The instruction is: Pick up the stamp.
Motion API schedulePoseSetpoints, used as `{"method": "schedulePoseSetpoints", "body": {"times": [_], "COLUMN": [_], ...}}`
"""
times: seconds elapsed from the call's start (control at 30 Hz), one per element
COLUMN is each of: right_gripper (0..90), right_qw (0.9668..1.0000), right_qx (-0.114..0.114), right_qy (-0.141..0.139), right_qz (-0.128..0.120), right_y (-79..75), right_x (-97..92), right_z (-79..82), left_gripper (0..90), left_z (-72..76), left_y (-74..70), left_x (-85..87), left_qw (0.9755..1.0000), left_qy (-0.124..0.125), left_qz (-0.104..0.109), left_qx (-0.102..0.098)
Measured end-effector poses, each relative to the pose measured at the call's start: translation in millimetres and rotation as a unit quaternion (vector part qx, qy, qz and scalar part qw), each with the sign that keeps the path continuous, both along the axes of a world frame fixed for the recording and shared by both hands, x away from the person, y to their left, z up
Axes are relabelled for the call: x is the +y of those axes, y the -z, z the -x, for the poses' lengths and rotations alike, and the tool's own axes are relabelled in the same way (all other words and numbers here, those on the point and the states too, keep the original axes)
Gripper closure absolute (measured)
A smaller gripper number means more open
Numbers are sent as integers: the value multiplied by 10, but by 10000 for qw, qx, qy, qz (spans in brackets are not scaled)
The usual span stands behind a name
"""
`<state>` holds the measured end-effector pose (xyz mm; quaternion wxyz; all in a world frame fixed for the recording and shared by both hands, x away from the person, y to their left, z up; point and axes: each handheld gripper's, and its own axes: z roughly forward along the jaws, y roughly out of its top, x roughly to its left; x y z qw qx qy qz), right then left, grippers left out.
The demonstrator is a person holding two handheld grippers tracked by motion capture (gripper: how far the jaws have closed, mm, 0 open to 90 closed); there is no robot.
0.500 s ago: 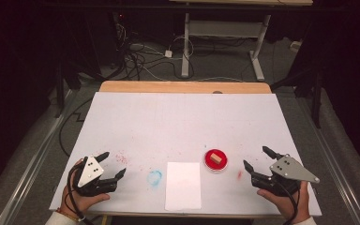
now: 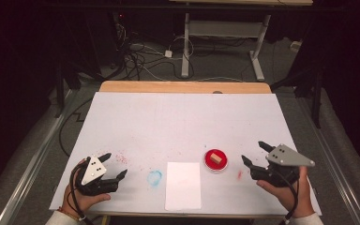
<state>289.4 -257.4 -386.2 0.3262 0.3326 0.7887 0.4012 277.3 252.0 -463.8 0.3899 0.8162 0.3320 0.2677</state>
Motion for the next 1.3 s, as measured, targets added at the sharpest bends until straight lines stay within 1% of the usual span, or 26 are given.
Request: {"method": "schedulePoseSetpoints", "body": {"times": [0.03, 0.1, 0.17, 0.23, 0.33, 0.4, 0.43, 0.47, 0.5, 0.53, 0.6, 0.63, 0.67, 0.7, 0.73, 0.77, 0.8, 0.87, 0.9, 0.93, 0.97, 1.03, 1.07, 1.2, 1.23, 1.3], "right_gripper": [308, 307, 306, 306, 311, 312, 312, 318, 318, 332, 339, 356, 356, 366, 409, 424, 443, 498, 498, 513, 591, 609, 609, 683, 728, 749], "right_qw": [10000, 9999, 9998, 9994, 9978, 9952, 9952, 9932, 9932, 9899, 9871, 9848, 9848, 9832, 9801, 9784, 9769, 9739, 9739, 9722, 9700, 9681, 9681, 9661, 9652, 9648], "right_qx": [0, 118, 186, 326, 588, 857, 857, 984, 984, 1183, 1320, 1424, 1424, 1482, 1601, 1671, 1703, 1807, 1807, 1856, 1937, 2002, 2002, 2063, 2093, 2108], "right_qy": [0, -54, -97, -149, -281, -372, -372, -420, -420, -536, -601, -660, -660, -687, -762, -796, -824, -877, -877, -894, -888, -869, -869, -871, -865, -859], "right_qz": [0, -87, -31, -5, 77, 276, 276, 455, 455, 562, 673, 739, 739, 809, 893, 921, 996, 1056, 1056, 1114, 1174, 1234, 1234, 1286, 1309, 1315], "right_y": [0, -88, -151, -187, -184, -115, -115, -50, -50, 18, 83, 119, 119, 155, 220, 252, 280, 340, 340, 368, 416, 458, 458, 510, 532, 541], "right_x": [0, 1, 33, 78, 168, 291, 291, 394, 394, 488, 572, 609, 609, 643, 695, 718, 737, 782, 782, 804, 842, 864, 864, 881, 888, 893], "right_z": [0, -69, -139, -219, -330, -435, -435, -481, -481, -530, -572, -593, -593, -611, -645, -658, -672, -690, -690, -699, -716, -739, -739, -768, -780, -784], "left_gripper": [207, 207, 206, 205, 205, 204, 204, 205, 205, 205, 204, 205, 205, 205, 205, 205, 204, 205, 205, 206, 214, 214, 214, 214, 214, 214], "left_z": [0, -4, -9, -17, -31, -34, -34, -32, -31, -31, -29, -29, -29, -29, -27, -26, -26, -26, -23, -20, -19, -19, -20, -24, -26, -27], "left_y": [0, -3, -2, 6, 29, 39, 40, 43, 42, 43, 47, 50, 52, 54, 57, 59, 59, 60, 58, 54, 52, 52, 54, 57, 60, 64], "left_x": [0, 2, -1, -8, -17, -17, -14, -13, -7, -3, -2, -3, -3, -3, -3, -7, -7, -10, -11, -12, -14, -20, -20, -14, -13, -13], "left_qw": [10000, 10000, 10000, 10000, 9999, 9999, 9999, 9999, 9999, 9999, 9999, 9999, 9999, 9998, 9998, 9998, 9998, 9998, 9998, 9998, 9998, 9998, 9997, 9998, 9997, 9997], "left_qy": [0, -17, -17, -19, -2, 5, 8, 0, 6, 6, -2, -3, 3, 10, 34, 27, 27, 22, 19, 15, 35, 45, 57, 55, 54, 58], "left_qz": [0, -9, 9, -20, -71, -91, -118, -112, -134, -129, -117, -111, -121, -139, -174, -163, -163, -177, -174, -177, -171, -199, -206, -195, -199, -219], "left_qx": [0, 2, 5, 32, 81, 92, 100, 102, 108, 104, 109, 109, 115, 124, 132, 137, 137, 129, 110, 86, 76, 73, 81, 88, 92, 102]}}
